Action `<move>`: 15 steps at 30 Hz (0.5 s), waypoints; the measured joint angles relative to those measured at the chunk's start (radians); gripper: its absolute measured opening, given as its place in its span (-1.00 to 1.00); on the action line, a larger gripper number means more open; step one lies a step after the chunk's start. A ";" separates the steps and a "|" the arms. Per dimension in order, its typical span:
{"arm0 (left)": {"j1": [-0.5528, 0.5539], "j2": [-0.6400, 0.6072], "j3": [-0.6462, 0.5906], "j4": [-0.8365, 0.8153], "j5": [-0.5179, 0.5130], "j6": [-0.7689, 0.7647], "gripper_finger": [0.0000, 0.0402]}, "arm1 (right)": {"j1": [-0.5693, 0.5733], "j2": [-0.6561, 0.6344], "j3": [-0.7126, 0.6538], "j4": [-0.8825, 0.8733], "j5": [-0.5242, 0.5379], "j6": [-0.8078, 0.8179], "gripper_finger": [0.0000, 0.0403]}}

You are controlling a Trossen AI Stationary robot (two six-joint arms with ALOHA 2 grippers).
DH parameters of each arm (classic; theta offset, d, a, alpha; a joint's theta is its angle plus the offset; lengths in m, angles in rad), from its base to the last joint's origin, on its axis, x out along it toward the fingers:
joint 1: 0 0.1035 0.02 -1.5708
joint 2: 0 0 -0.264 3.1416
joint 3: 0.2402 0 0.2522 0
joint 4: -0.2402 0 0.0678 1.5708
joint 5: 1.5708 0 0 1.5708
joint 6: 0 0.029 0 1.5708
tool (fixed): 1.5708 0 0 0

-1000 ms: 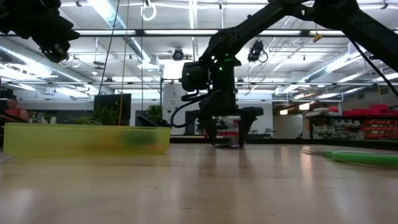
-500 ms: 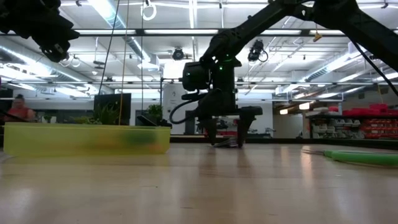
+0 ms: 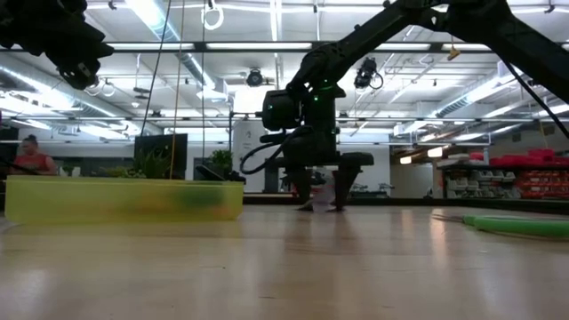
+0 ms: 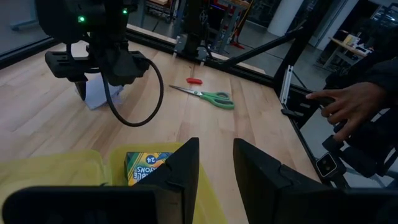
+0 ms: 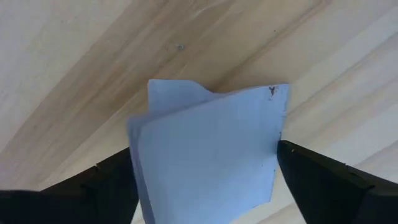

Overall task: Pack school essentials
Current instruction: Put the white sticky notes into the yellow supply box

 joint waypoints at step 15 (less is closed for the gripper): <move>0.000 0.000 0.000 0.000 0.000 0.000 -0.47 | 0.017 0.000 0.000 0.000 0.051 -0.001 0.46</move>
